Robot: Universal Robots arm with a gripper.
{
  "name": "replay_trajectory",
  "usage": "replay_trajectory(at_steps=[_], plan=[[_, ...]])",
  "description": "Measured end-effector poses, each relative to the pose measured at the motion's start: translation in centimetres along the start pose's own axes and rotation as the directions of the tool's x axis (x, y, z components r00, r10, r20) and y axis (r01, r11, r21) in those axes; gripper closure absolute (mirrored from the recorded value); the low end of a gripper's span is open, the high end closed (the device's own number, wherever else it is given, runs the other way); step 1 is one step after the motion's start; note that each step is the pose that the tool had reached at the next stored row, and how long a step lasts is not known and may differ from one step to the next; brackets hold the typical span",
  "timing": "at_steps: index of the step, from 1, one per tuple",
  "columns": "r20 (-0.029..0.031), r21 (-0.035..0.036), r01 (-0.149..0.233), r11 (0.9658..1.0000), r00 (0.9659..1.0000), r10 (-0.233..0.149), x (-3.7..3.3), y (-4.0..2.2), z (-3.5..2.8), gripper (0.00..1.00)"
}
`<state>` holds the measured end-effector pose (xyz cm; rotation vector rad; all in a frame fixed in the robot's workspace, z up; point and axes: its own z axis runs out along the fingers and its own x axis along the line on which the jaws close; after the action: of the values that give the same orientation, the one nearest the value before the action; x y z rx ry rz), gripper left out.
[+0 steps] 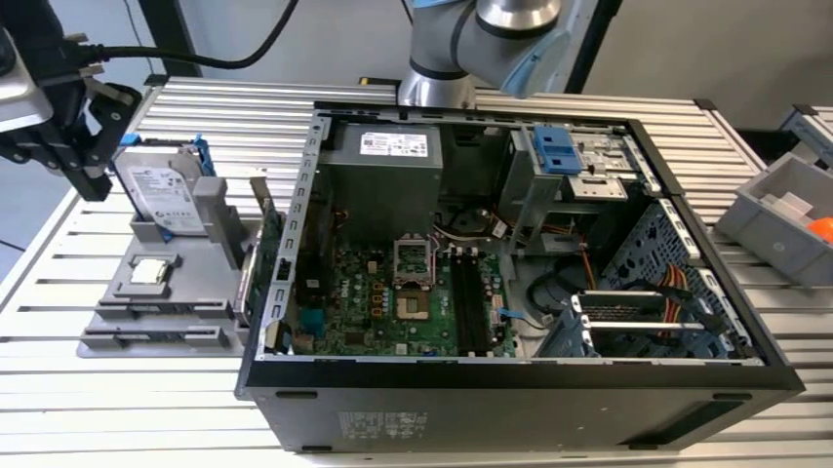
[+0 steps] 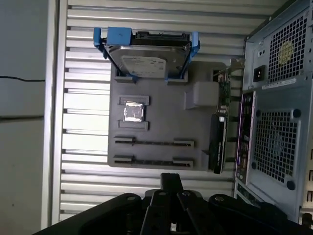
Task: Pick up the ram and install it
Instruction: 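Pick up the ram and move it above insertion slot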
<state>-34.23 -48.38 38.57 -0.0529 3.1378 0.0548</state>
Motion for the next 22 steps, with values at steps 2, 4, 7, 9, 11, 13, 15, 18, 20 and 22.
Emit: replay_trajectory(at_steps=[2, 4, 7, 9, 11, 13, 15, 18, 20, 22], plan=[[-0.0001, -0.0001, 0.0, 1.0, 1.0, 0.0, 0.02, -0.5, 0.0, 1.0], [-0.0004, -0.0001, 0.0, 1.0, 1.0, 0.0, 0.03, -0.87, 0.0, 1.0], [-0.0006, -0.0001, 0.0, 1.0, 1.0, 0.0, 0.04, -1.11, 0.0, 1.0], [-0.0004, -0.0002, 0.0, 1.0, 1.0, 0.0, 0.04, -1.11, 0.01, 1.0], [-0.0005, -0.0001, 0.0, 1.0, 1.0, 0.0, 0.03, -1.04, 0.0, 1.0], [-0.0004, -0.0001, 0.0, 1.0, 1.0, 0.0, 0.02, -0.97, 0.01, 1.0], [-0.0006, -0.0002, 0.0, 1.0, 1.0, 0.0, 0.02, -0.97, 0.01, 1.0], [-0.0006, -0.0002, 0.0, 1.0, 1.0, 0.0, 0.02, -0.97, 0.01, 1.0], [-0.0005, -0.0002, 0.0, 1.0, 1.0, 0.0, 0.02, -0.97, 0.01, 1.0], [-0.0005, -0.0002, 0.0, 1.0, 1.0, 0.0, 0.01, -0.97, 0.01, 1.0]])
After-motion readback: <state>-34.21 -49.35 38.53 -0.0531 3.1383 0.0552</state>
